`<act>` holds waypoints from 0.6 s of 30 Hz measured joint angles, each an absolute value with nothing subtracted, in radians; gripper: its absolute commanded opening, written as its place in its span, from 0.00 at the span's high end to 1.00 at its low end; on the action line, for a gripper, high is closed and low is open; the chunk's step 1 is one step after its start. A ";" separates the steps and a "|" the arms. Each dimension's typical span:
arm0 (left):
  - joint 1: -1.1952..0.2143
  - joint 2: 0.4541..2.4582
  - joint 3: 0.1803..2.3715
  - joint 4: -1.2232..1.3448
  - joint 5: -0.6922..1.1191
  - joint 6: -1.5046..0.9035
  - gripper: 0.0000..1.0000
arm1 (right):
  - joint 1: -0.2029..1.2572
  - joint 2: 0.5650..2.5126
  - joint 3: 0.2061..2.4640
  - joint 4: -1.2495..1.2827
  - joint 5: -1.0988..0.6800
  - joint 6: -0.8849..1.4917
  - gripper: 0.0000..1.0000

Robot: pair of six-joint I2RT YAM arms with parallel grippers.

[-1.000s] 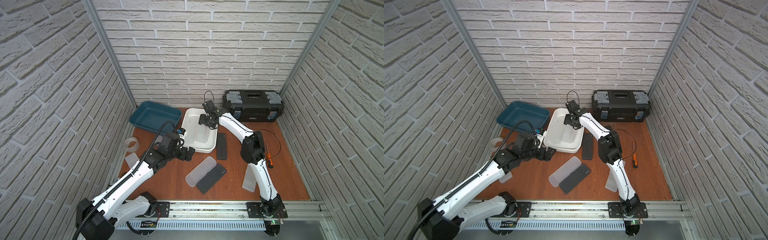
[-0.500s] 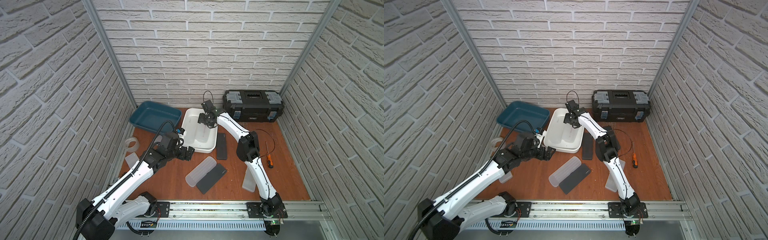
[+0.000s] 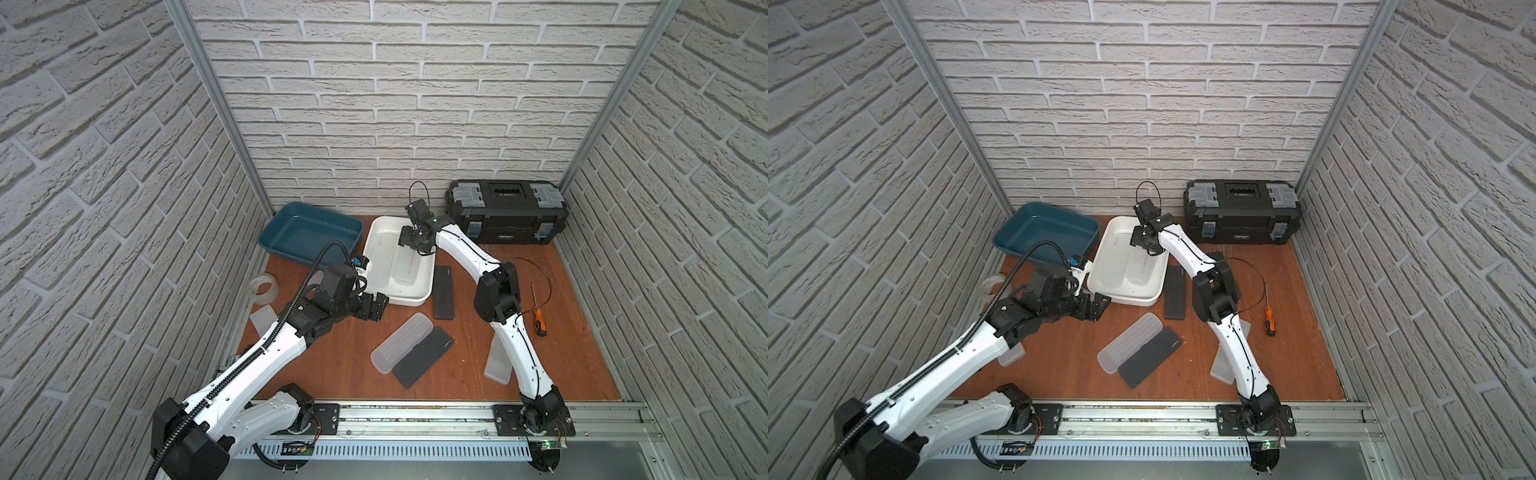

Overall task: Place the pencil cases by color into the storage box
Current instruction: Place the pencil case at the storage box.

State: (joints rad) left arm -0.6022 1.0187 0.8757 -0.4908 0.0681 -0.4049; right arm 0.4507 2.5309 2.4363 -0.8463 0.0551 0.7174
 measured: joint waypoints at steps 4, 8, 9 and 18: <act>-0.601 1.016 0.873 -0.487 0.068 -0.405 0.02 | 0.449 2.531 2.436 -0.846 0.055 0.717 0.28; -0.600 1.012 0.869 -0.487 0.068 -0.406 0.02 | 0.449 2.532 2.436 -0.846 0.056 0.711 0.22; -0.600 1.010 0.869 -0.487 0.068 -0.406 0.02 | 0.448 2.532 2.436 -0.846 0.056 0.707 0.22; -0.600 0.994 0.878 -0.503 0.057 -0.405 0.02 | 0.448 2.532 2.436 -0.830 0.056 0.691 0.17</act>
State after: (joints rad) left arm -0.6003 0.9943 0.8783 -0.5030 0.0566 -0.4049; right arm 0.4477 2.5324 2.4363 -0.8295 0.0555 0.6914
